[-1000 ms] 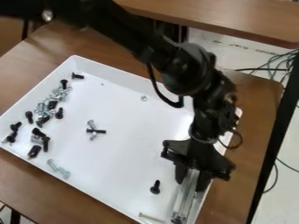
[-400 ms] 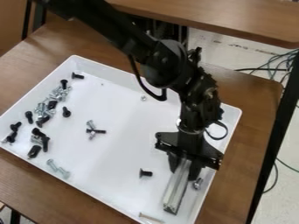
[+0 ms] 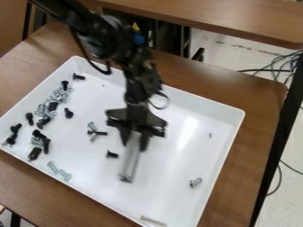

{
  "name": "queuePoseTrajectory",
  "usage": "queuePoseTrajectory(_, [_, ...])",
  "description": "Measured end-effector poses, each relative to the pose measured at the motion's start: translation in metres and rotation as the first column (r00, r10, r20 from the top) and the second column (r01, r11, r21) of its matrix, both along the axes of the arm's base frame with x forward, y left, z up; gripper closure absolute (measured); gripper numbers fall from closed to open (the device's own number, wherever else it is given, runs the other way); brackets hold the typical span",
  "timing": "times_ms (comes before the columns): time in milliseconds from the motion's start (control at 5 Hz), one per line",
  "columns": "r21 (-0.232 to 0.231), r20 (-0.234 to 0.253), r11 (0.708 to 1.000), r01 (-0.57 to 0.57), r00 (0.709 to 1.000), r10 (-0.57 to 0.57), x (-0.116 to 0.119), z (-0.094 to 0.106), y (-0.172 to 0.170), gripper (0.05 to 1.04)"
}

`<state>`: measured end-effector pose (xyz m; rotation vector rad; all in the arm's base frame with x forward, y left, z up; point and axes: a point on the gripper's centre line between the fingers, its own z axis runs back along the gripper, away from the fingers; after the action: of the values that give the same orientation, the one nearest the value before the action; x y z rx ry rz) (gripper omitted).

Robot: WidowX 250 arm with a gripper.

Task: Sweep into pile

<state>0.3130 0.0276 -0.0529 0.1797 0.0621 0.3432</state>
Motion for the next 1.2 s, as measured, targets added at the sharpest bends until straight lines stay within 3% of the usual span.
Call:
queuePoseTrajectory(400, [0.064, -0.001, 0.998, -0.001, 1.0, 0.001, -0.008, 0.001, 0.095, 0.732])
queuePoseTrajectory(600, [0.08, -0.056, 0.996, 0.031, 0.998, -0.026, -0.017, 0.002, 0.152, 0.732])
queuePoseTrajectory(800, [0.083, -0.112, 0.994, 0.068, 0.992, -0.058, -0.022, 0.003, 0.175, 0.732])
queuePoseTrajectory(1000, [0.079, -0.109, 0.994, 0.076, 0.992, -0.067, -0.021, 0.005, 0.174, 0.732])
queuePoseTrajectory(1200, [0.06, -0.083, 0.994, 0.087, 0.993, -0.081, -0.017, 0.007, 0.151, 0.733])
